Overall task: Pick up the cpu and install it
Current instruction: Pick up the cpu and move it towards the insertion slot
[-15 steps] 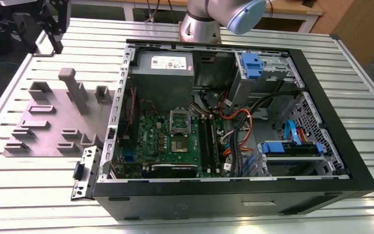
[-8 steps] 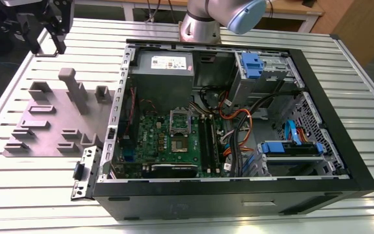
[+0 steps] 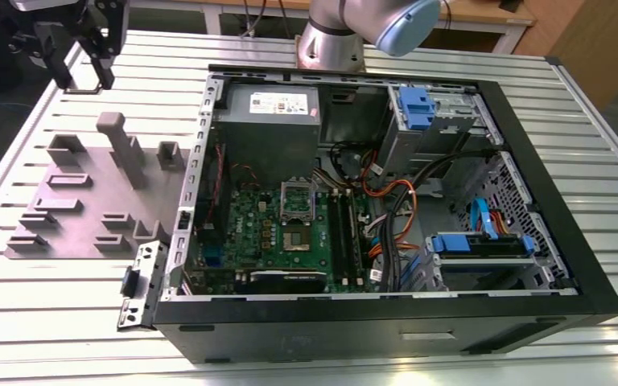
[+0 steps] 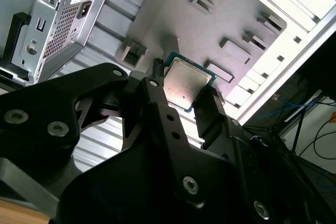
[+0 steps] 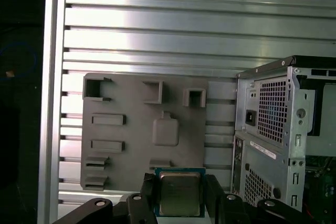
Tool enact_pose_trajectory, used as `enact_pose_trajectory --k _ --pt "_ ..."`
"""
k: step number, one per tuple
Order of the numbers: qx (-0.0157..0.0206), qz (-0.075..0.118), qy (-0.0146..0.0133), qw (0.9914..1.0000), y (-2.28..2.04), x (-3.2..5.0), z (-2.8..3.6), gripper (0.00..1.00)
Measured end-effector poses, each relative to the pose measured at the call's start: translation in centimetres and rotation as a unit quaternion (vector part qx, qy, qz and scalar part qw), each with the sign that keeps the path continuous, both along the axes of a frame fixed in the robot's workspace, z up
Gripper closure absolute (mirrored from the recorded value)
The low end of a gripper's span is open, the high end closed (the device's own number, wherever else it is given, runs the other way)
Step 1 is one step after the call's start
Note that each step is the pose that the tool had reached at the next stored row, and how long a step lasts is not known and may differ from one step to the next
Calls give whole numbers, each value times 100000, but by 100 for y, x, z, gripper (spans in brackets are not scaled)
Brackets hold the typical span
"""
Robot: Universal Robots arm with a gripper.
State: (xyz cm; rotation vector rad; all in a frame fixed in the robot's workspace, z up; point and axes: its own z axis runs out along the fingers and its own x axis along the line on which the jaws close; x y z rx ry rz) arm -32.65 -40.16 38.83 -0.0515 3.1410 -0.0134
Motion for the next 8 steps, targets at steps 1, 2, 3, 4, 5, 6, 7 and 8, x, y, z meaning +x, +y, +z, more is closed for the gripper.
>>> enact_pose_trajectory --k 1,2,3,4,5,6,7,8 --pt "-3 1 3 100000 0 7 0 53" --pt "2 2 -3 100000 0 15 0 53" --pt "0 3 -1 100000 0 22 0 53" --pt "0 1 -2 100000 0 29 0 53" --pt "-3 -1 2 100000 0 36 0 53" --pt "0 0 -1 100000 0 44 0 53" --pt "-1 0 1 100000 0 50 0 53" --pt "1 1 -2 100000 0 57 0 53"
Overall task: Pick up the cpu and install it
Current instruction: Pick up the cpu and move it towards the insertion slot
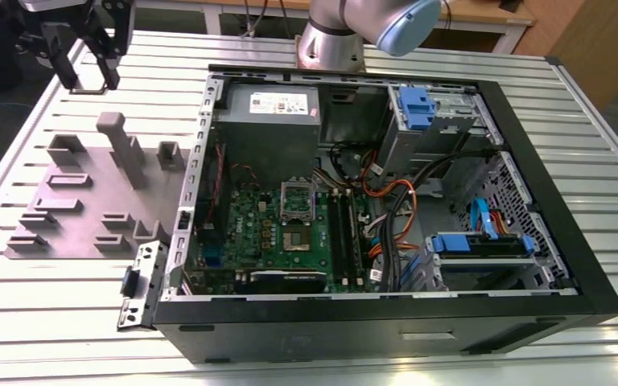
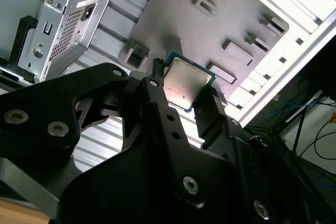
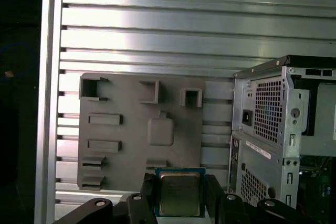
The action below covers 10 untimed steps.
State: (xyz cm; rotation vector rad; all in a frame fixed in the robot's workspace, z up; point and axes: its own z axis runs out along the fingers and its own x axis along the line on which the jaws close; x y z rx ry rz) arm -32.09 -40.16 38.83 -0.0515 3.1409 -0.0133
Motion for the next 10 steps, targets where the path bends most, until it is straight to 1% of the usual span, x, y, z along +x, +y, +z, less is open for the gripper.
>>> enact_pose_trajectory --k 8,10 --pt "-4 -4 4 100000 0 20 0 53" --pt "-2 -2 4 100000 0 46 0 53"
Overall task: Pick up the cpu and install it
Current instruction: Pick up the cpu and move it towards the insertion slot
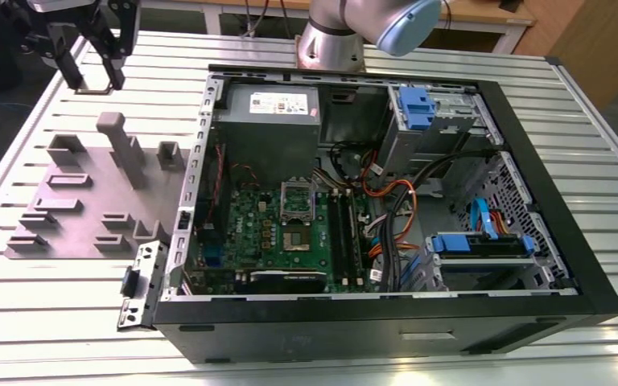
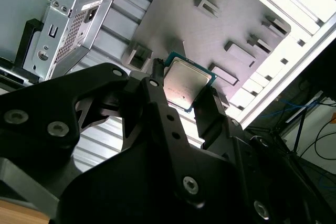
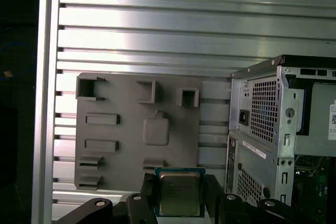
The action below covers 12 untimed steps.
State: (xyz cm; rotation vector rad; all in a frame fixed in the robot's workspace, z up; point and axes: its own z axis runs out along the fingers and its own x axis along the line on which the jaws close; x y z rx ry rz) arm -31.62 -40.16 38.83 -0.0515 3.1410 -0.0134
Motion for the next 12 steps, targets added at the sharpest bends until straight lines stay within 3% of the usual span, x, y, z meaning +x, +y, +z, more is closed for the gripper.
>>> enact_pose_trajectory --k 12 --pt "1 4 -2 100000 0 36 0 53"
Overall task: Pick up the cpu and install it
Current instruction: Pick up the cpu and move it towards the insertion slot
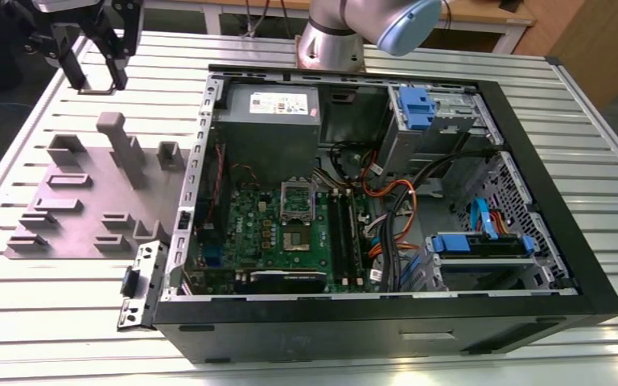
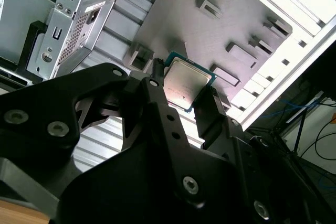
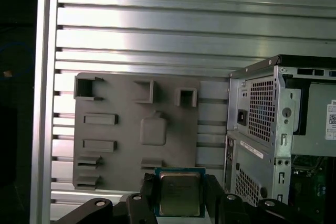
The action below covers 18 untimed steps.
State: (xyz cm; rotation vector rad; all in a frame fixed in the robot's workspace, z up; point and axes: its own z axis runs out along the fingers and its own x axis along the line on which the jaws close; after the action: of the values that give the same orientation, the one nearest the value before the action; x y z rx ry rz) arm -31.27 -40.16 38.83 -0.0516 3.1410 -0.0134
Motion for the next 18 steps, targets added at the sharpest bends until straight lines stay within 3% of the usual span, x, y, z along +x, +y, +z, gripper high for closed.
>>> enact_pose_trajectory --k 18 --pt "-2 -2 1 100000 0 68 0 53"
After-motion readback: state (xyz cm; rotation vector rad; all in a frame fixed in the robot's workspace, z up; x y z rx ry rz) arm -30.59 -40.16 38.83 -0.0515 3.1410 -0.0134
